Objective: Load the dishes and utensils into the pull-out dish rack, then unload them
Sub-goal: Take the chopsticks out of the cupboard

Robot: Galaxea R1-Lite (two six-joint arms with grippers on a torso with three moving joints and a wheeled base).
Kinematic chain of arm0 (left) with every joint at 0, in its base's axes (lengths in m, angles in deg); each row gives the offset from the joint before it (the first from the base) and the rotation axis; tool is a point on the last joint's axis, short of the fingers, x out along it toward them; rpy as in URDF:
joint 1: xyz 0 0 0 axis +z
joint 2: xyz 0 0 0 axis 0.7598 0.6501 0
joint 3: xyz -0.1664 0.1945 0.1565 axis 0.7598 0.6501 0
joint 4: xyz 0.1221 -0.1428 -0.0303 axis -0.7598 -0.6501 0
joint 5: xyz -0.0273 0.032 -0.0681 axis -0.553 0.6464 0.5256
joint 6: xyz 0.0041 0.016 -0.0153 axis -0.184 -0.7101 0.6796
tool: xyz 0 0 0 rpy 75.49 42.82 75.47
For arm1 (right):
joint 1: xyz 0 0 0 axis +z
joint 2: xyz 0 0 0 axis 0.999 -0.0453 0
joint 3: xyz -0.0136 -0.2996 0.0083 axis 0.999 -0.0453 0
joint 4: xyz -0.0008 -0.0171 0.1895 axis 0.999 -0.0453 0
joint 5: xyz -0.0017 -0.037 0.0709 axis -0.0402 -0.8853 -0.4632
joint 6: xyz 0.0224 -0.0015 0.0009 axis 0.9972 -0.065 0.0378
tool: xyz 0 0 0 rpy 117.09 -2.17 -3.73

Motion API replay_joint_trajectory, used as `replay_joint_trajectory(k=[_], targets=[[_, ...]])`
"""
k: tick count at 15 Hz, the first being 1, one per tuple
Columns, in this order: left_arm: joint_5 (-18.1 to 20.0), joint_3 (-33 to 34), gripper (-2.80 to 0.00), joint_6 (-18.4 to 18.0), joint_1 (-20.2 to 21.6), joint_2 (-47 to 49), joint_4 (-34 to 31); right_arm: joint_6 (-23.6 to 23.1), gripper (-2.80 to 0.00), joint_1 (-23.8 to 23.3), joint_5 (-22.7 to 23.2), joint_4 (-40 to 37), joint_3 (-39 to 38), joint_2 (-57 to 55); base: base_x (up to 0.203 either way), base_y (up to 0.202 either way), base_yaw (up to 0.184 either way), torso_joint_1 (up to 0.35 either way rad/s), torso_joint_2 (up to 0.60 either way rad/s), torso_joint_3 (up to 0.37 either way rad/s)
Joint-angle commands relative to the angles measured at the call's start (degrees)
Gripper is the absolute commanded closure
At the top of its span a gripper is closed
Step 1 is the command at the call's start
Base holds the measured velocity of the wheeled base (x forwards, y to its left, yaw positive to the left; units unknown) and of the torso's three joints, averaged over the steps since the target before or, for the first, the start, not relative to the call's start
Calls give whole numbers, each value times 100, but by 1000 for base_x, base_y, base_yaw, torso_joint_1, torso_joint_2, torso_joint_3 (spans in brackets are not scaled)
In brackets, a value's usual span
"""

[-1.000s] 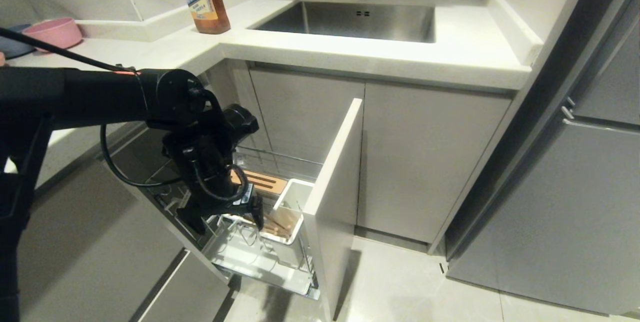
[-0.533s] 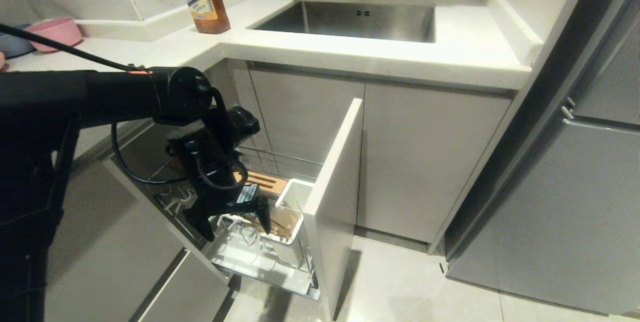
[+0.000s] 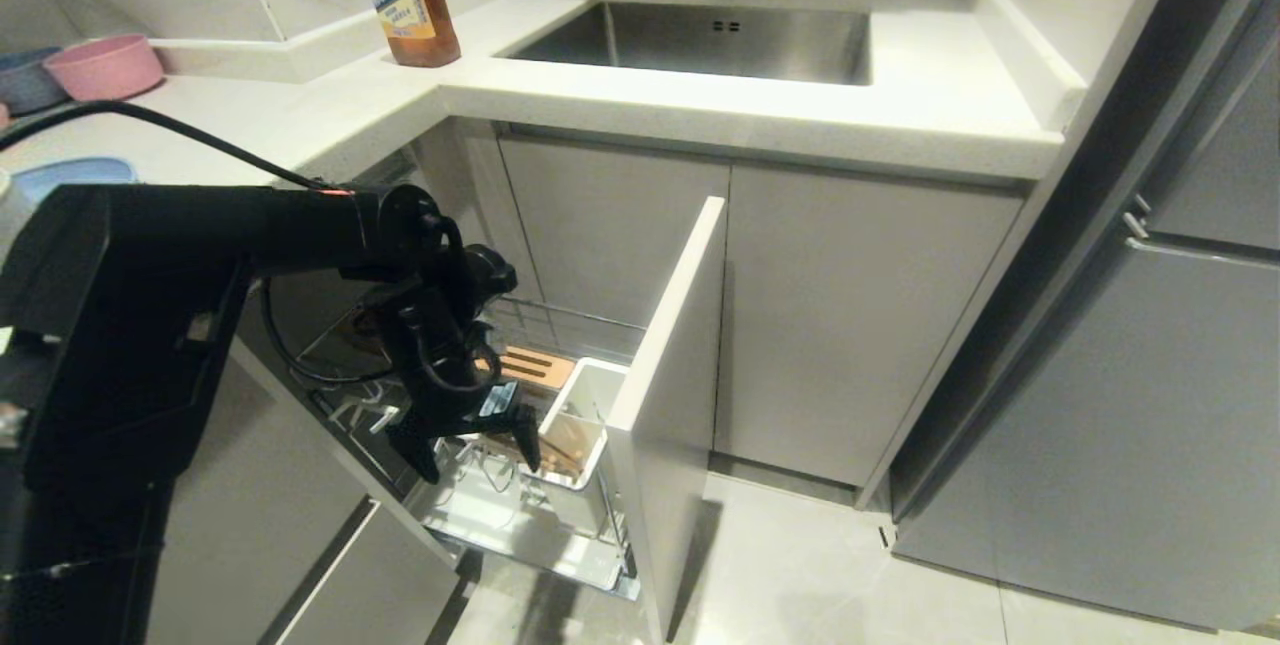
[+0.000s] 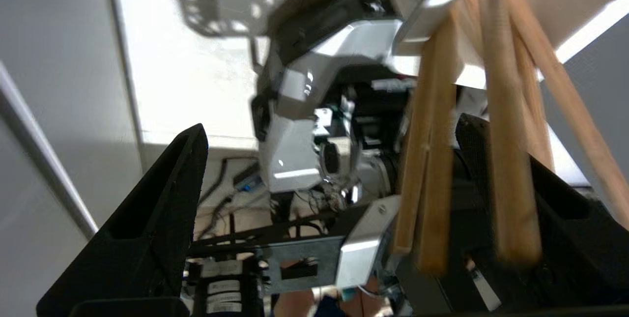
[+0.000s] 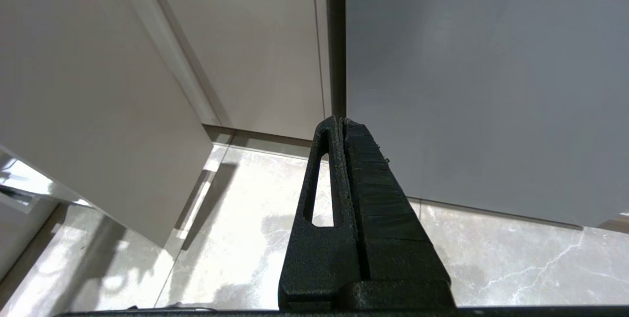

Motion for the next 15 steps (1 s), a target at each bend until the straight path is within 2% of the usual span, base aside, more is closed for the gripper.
replay_joint_trajectory(k=[1, 6, 9, 12, 15], targets=[[110, -17, -280, 7, 5, 128, -45, 2, 0, 0, -3, 1, 0, -5, 0, 0, 0, 0, 0, 0], [181, -17, -280, 5, -4, 283, -59, 2, 0, 0, 4, 1, 0, -5, 0, 0, 0, 0, 0, 0], [450, -17, -280, 7, -4, 240, -26, 2, 0, 0, 4, 1, 0, -5, 0, 0, 0, 0, 0, 0], [488, -17, -280, 7, -22, 164, -60, 2, 0, 0, -4, 1, 0, -5, 0, 0, 0, 0, 0, 0], [760, -8, -280, 29, -85, 38, -84, 2, 0, 0, -3, 1, 0, -5, 0, 0, 0, 0, 0, 0]])
